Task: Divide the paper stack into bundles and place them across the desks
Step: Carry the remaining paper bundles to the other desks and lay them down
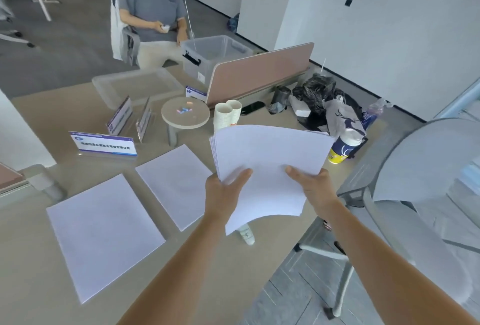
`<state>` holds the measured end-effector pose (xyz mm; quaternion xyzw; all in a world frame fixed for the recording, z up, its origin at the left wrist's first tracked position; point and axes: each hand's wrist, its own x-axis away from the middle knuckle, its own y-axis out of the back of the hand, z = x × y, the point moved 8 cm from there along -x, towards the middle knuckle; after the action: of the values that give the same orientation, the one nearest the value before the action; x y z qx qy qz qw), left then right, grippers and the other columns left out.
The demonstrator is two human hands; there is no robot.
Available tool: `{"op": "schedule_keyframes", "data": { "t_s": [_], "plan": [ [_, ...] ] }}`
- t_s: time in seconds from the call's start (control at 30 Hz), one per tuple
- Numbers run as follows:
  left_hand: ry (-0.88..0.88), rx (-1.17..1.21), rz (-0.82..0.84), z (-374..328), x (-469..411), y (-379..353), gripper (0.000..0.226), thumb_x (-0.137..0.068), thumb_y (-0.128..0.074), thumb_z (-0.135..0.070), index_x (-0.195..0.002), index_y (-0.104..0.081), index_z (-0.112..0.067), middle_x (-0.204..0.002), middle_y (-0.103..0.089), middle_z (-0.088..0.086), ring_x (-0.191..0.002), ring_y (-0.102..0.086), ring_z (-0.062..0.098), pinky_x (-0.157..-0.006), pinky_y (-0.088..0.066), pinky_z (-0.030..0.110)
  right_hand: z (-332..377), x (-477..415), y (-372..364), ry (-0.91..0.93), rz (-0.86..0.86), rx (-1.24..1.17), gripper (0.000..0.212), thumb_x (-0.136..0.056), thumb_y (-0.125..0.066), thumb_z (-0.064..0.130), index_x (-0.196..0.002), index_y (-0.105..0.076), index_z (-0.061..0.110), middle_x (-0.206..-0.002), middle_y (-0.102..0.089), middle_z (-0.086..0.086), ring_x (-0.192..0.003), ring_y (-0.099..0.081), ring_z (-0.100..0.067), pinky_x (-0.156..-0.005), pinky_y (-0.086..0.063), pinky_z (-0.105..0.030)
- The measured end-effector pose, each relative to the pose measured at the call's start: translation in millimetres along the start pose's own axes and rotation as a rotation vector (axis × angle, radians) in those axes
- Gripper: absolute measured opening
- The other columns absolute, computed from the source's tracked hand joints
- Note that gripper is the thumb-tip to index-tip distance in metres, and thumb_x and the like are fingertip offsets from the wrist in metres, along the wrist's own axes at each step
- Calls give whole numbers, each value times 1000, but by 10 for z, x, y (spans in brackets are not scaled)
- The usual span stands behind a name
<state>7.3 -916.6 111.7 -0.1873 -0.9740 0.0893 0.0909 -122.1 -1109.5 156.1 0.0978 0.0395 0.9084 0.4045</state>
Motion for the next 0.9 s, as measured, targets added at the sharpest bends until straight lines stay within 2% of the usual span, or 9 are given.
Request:
{"op": "schedule_keyframes", "data": {
  "t_s": [0.07, 0.13, 0.23, 0.3, 0.37, 0.5, 0.6, 0.77, 0.9],
  "plan": [
    [34, 22, -36, 39, -194, -149, 17, -75, -86, -26, -85, -75, -18, -76, -76, -14, -73, -71, 2, -60, -51, 14, 4, -285, 51, 30, 28, -9, 11, -81, -80, 9, -83, -73, 17, -70, -75, 17, -61, -70, 2, -54, -51, -13],
    [72, 81, -79, 137, -388, -304, 19, -75, -86, -27, -87, -76, -16, -77, -77, -10, -73, -72, 5, -59, -51, 15, -36, -609, 112, 44, 43, -12, 15, -80, -80, 7, -83, -72, 20, -72, -76, 17, -65, -71, 1, -59, -54, -17],
    [99, 117, -125, 315, -644, -568, 12, -76, -86, -20, -83, -76, -18, -76, -77, -10, -72, -73, 6, -66, -54, 25, -181, -1126, 212, 50, 111, -43, 16, -79, -81, 9, -83, -76, 23, -83, -78, 13, -78, -74, -6, -72, -59, -29],
    [92, 98, -144, 413, -812, -738, 12, -76, -85, -14, -79, -75, -20, -76, -77, -11, -72, -73, 6, -71, -56, 28, -246, -1468, 251, 63, 175, -67, 19, -83, -77, 5, -86, -75, 23, -83, -78, 14, -78, -73, -4, -68, -58, -24],
    [80, 58, -183, 512, -968, -938, 16, -75, -85, -11, -79, -75, -22, -78, -77, -12, -75, -73, 4, -74, -57, 25, -330, -1878, 296, 53, 256, -111, 22, -85, -73, 0, -93, -72, 20, -83, -78, 13, -78, -73, -3, -64, -56, -18],
    [111, -68, -289, 816, -1190, -1161, 19, -74, -86, -9, -80, -75, -25, -79, -77, -14, -78, -73, 1, -72, -55, 17, -631, -2598, 270, -1, 461, -87, 29, -79, -79, -2, -91, -76, 25, -95, -78, 5, -90, -74, -15, -78, -59, -31],
    [166, -164, -382, 1101, -1228, -1200, 18, -73, -86, -10, -80, -75, -23, -74, -76, -18, -72, -71, -4, -67, -51, 13, -868, -2883, 245, -35, 573, -14, 37, -71, -84, -2, -98, -73, 21, -93, -79, 6, -87, -75, -11, -72, -58, -25],
    [187, -84, -575, 1202, -1202, -1288, 15, -75, -85, -11, -85, -75, -16, -71, -75, -14, -66, -70, -4, -58, -50, 9, -825, -3056, 122, -70, 655, -45, 26, -77, -78, -9, -80, -71, 16, -66, -74, 14, -61, -70, 1, -55, -53, -15],
    [153, -71, -592, 1144, -1175, -1310, 16, -77, -83, -9, -87, -74, -17, -71, -76, -15, -69, -71, -4, -60, -50, 9, -762, -3140, 59, -39, 701, -25, 28, -74, -82, -5, -81, -73, 20, -73, -77, 12, -70, -73, -3, -63, -56, -21]
  ]
}}
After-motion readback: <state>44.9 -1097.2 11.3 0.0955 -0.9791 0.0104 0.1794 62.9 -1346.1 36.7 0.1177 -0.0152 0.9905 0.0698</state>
